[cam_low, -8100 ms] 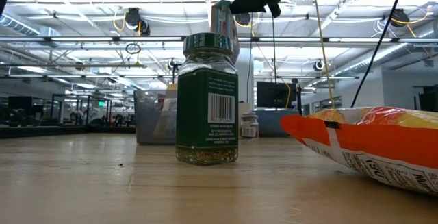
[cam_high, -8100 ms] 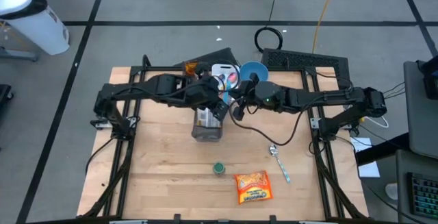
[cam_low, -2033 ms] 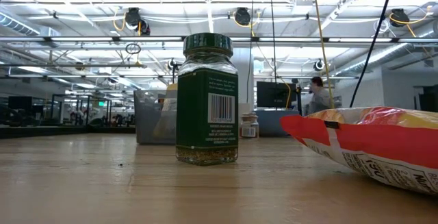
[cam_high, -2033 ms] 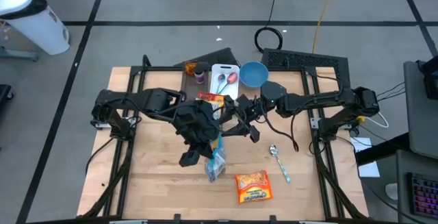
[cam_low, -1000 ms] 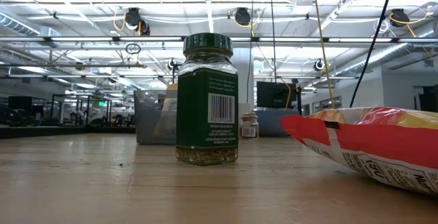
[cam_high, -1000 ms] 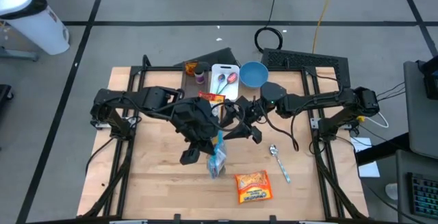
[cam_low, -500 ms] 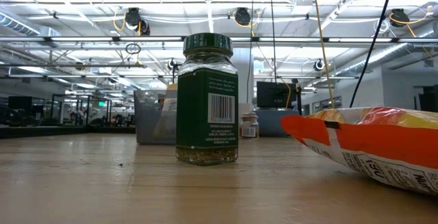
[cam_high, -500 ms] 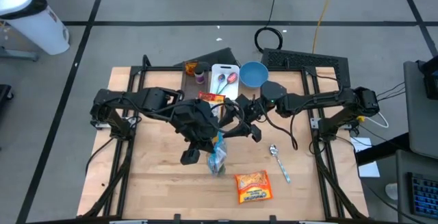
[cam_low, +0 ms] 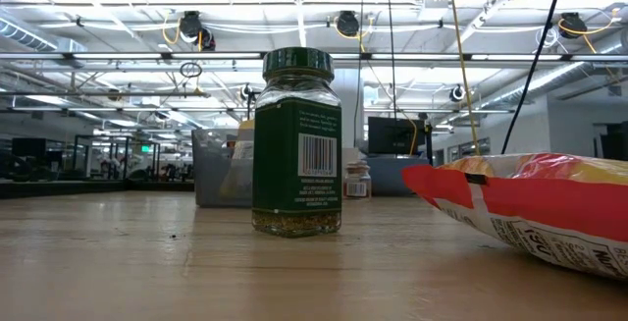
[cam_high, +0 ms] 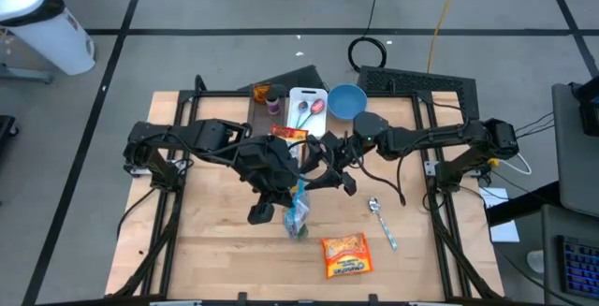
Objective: Pick & Place Food Item
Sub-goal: Put the blue noodle pack into the bottom black bin
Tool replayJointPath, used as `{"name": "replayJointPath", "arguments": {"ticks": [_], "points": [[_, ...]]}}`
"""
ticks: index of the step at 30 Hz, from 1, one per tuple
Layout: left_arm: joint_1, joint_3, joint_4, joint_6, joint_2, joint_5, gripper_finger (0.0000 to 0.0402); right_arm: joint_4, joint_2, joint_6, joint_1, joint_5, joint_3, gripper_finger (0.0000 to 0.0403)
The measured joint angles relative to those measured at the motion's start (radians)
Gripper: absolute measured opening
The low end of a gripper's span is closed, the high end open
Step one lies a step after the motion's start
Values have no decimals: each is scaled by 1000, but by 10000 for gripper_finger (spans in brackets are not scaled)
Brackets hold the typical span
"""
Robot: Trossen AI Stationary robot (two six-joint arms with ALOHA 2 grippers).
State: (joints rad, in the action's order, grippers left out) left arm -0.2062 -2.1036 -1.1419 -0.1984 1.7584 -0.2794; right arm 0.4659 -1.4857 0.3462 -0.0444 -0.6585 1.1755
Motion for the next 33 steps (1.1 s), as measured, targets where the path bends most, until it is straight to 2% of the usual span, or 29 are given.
{"name": "replayJointPath", "arguments": {"ticks": [9, 26, 33], "points": [[3, 0, 0, -24, 0, -5, 0, -6, 0, -19, 0, 1, 0, 189], [9, 0, 33, -13, 0, -8, 0, -43, 0, -25, -15, 2, 0, 10], [20, 0, 37, -27, 0, -8, 4, -51, 0, -21, -22, 7, 0, 1]]}}
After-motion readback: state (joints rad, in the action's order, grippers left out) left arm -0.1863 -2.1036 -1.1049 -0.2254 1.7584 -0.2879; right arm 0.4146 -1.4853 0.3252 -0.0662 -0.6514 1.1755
